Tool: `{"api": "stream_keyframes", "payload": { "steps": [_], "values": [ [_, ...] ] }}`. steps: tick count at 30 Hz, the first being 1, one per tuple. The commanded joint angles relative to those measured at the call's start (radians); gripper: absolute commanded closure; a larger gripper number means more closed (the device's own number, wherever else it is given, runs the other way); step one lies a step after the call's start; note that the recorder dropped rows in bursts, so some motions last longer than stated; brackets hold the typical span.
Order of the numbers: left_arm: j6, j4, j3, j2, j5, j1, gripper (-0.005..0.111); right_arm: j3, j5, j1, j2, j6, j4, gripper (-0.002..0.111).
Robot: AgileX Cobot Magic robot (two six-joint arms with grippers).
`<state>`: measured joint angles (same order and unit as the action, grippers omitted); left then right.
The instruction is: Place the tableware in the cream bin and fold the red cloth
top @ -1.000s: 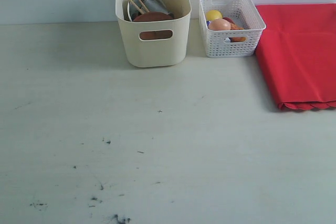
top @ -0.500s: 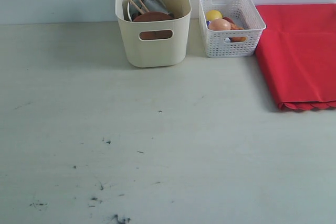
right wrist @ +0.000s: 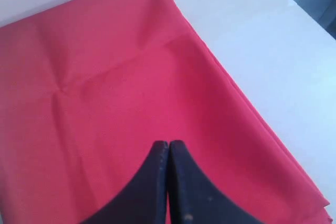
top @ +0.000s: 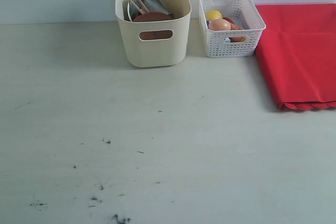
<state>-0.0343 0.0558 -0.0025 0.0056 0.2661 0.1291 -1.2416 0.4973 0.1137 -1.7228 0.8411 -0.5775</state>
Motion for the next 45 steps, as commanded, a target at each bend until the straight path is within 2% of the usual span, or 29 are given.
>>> {"api": "stream_keyframes", "payload": {
  "steps": [1, 6, 43, 45],
  "values": [
    [-0.008, -0.016, 0.003, -0.006, 0.008, 0.003, 0.106, 0.002, -0.014, -0.003, 0.008, -0.003, -0.004, 0.108],
    [-0.054, -0.056, 0.003, -0.006, 0.01, 0.003, 0.106, 0.002, -0.014, -0.003, 0.008, -0.003, -0.004, 0.108],
    [-0.047, -0.056, 0.003, -0.006, 0.001, 0.003, 0.106, 0.002, -0.014, -0.003, 0.008, -0.003, -0.004, 0.108],
    [-0.047, -0.056, 0.003, -0.006, 0.001, 0.003, 0.106, 0.002, -0.08, -0.003, 0.008, -0.003, -0.01, 0.108]
  ]
}}
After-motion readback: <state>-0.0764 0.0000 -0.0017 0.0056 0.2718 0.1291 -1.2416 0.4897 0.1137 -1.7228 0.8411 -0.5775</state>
